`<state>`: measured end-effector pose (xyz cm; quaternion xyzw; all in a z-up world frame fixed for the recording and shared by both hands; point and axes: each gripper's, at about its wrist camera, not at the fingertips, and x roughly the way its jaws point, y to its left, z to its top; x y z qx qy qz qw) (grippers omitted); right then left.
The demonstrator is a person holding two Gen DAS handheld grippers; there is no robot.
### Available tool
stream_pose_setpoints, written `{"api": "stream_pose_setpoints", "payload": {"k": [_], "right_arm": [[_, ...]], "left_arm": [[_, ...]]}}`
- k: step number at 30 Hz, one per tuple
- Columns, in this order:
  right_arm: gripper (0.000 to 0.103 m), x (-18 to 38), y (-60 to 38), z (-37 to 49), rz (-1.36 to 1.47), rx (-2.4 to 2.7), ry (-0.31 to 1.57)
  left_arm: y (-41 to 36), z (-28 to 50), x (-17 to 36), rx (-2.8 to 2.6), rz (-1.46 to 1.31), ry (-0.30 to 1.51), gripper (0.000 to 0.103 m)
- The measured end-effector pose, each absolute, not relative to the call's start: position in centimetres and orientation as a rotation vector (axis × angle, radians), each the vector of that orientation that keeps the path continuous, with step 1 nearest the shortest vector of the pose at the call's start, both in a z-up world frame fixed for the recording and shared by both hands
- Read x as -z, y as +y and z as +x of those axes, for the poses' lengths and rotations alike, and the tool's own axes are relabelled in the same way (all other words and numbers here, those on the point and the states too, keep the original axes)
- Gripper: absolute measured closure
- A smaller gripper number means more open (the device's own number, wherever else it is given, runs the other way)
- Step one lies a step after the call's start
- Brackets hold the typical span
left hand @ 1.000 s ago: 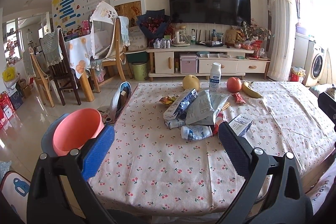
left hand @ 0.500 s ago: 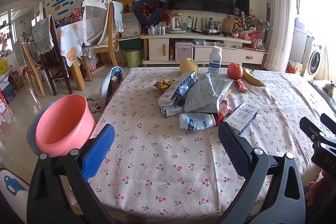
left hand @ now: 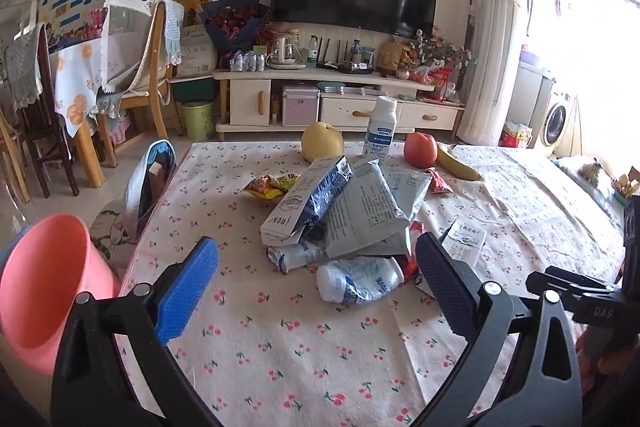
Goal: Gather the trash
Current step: 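Grasp the white milk carton with the left tool while the right tool grasps a grey plastic bag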
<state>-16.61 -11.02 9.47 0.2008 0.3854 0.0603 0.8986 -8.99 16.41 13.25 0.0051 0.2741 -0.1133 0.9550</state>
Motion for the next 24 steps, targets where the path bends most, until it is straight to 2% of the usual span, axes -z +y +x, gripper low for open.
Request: {"api": "stream_pose_setpoints", "payload": {"k": [1, 2, 3, 19, 24], "right_arm": [[0.01, -9.3, -11.1, -16.0, 0.422, -0.127, 0.803], [0.02, -9.1, -11.1, -15.4, 0.42, -0.125, 0.811], [0.022, -8.8, -11.1, -14.8, 0.424, -0.127, 0.821], [0.023, -5.4, -11.2, -7.0, 0.466, -0.144, 0.918], [0.023, -6.5, -11.2, -5.6, 0.389, -0.105, 0.86]], "left_arm": [[16.5, -7.9, -13.0, 0.234, 0.015, 0.568, 0.004], [16.5, -6.8, -12.6, 0.243, 0.009, 0.582, 0.004], [16.5, -5.8, -12.3, 0.257, -0.005, 0.596, 0.004], [18.1, 9.0, -5.8, 0.406, -0.163, 0.789, 0.004], [17.1, 10.2, -4.9, 0.425, -0.145, 0.822, 0.016]]}}
